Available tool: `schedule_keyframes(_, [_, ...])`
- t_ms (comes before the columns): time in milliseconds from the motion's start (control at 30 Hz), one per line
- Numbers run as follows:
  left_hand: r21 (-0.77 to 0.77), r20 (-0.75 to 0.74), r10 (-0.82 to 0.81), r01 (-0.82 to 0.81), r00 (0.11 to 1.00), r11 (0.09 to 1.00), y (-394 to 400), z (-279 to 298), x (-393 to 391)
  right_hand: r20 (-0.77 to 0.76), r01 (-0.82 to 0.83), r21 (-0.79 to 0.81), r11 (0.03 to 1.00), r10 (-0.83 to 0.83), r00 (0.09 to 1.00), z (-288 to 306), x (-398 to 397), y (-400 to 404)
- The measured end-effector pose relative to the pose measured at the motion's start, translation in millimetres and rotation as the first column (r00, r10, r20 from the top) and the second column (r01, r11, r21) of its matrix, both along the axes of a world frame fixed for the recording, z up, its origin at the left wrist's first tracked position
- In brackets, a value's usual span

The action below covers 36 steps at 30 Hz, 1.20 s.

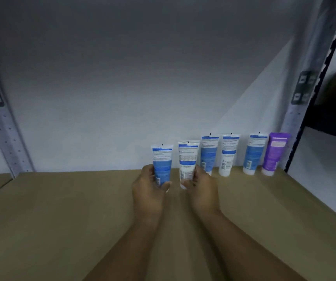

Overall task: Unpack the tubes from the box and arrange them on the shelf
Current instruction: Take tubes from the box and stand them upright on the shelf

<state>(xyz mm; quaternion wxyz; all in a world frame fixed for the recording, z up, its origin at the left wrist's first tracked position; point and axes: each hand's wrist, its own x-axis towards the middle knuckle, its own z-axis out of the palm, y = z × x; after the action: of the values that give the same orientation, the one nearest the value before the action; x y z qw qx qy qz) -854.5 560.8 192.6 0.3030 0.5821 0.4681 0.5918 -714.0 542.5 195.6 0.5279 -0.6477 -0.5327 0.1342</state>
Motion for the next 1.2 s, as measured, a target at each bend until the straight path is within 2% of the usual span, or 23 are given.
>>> schedule_keyframes(100, [-0.010,-0.004,0.005,-0.005,1.000,1.000,22.7,0.7,3.6,0.092,0.008,-0.010,1.000,-0.008,0.996,1.8,-2.0,18.8])
schedule_keyframes(300, [-0.045,0.033,0.004,-0.002,0.999,0.999,47.0,3.2,12.0,0.135,0.047,-0.014,0.999,-0.045,0.990,1.9,-6.3,48.0])
schedule_keyframes(533, [-0.124,-0.016,-0.009,0.007,1.000,0.992,54.2,6.2,15.6,0.166,0.091,-0.039,0.995,-0.084,0.983,4.0,-8.6,55.4])
schedule_keyframes(600, [-0.174,-0.029,-0.010,0.004,1.000,0.985,48.7,4.1,15.3,0.167,0.105,-0.065,0.992,-0.093,0.982,4.8,-9.9,50.9])
schedule_keyframes(700, [-0.145,-0.105,0.044,-0.059,0.993,0.988,26.1,2.5,12.5,0.081,0.086,-0.053,0.995,-0.082,0.993,4.1,-5.9,30.1])
schedule_keyframes(833, [-0.132,-0.230,0.105,-0.138,0.967,0.982,-17.6,-0.7,19.0,0.118,0.062,-0.082,0.995,-0.052,0.992,9.8,14.8,-32.0])
schedule_keyframes(1000, [-0.187,-0.241,-0.144,0.100,0.960,0.977,-99.7,0.8,59.2,0.110,0.111,-0.097,0.989,-0.100,0.989,6.2,60.4,-139.1])
schedule_keyframes(1100, [-0.168,-0.301,-0.297,0.256,0.906,0.952,-154.1,0.5,99.6,0.089,0.179,-0.111,0.977,-0.170,0.981,0.5,96.6,-213.4])
schedule_keyframes(1200, [-0.106,-0.255,-0.474,0.463,0.843,0.880,-217.3,0.2,147.8,0.101,0.267,-0.117,0.957,-0.256,0.961,-1.6,135.3,-288.4])
